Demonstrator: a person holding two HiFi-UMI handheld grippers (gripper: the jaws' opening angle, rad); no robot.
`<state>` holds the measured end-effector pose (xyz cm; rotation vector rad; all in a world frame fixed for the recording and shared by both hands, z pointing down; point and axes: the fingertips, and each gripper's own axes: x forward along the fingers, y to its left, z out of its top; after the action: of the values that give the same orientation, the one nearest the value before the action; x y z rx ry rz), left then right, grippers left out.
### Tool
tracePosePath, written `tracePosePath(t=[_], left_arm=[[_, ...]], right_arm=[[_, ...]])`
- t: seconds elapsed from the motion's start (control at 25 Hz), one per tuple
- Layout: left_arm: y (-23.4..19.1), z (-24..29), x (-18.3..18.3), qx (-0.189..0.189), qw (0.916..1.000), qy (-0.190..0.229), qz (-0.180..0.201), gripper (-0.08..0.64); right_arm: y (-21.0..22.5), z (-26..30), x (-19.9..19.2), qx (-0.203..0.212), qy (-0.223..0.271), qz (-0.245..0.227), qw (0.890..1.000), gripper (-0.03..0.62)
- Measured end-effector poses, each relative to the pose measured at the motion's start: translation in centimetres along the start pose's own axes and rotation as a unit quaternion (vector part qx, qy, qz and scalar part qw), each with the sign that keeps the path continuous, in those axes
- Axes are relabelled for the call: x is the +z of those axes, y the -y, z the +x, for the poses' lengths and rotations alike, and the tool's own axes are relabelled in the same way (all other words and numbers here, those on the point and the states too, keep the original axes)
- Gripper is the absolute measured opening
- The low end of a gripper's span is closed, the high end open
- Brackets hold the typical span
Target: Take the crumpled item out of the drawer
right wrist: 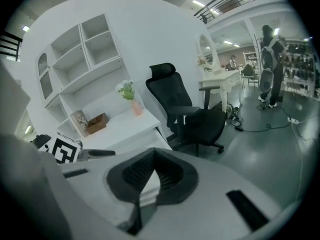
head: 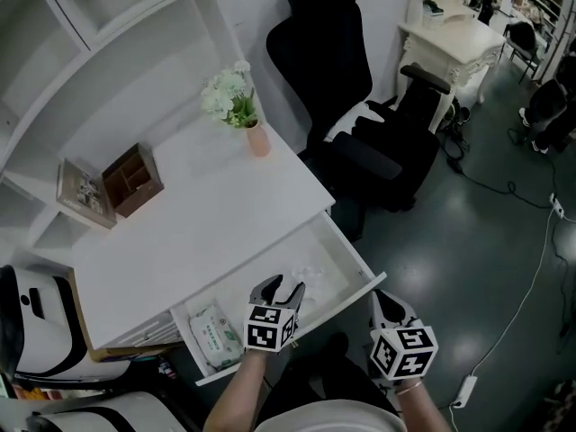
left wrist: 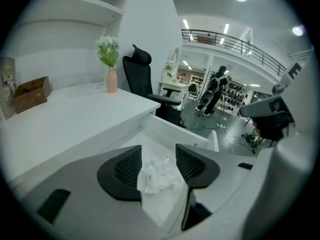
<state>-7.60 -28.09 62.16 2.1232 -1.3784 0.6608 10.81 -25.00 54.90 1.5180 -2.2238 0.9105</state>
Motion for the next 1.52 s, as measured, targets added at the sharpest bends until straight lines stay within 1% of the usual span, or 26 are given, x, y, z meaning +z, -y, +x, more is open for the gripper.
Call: tracePosePath(t=[0.24, 0.48, 0.88, 1.16, 1.32, 1.52], left_arm=[[-0.9, 3.1, -2.6, 0.007, 0.9984, -0.053, 0.015, 0.209], [-1.8, 5.9, -5.6, 0.014, 0.9939, -0.109, 0.013, 0.207], [-2.3, 9.1, -8.2, 0.015, 0.9845, -0.171, 0.037, 0.208], [-2.3, 10.3, -9.2, 0.024, 0.9791, -0.195, 0.051, 0.195], [-1.9, 10.5, -9.4, 0.018, 0.9783, -0.199, 0.054, 0.17], [-1.2, 10.7, -9.6, 0.002, 0.9767, -0.206, 0.062, 0.118]], right_arm=[[0.6, 0.2, -1.0, 0.0, -0.012, 0.006, 1.0, 0.002], [1.1, 0.0, -1.6, -0.004, -0.017, 0.012, 1.0, 0.002], [2.2, -0.6, -2.0, -0.016, -0.022, 0.021, 0.999, 0.002], [2.8, -0.5, -2.3, -0.02, -0.026, 0.028, 0.999, 0.002], [3.0, -0.5, -2.5, -0.022, -0.027, 0.031, 0.999, 0.002], [2.6, -0.4, -2.8, -0.017, -0.03, 0.03, 0.999, 0.002]])
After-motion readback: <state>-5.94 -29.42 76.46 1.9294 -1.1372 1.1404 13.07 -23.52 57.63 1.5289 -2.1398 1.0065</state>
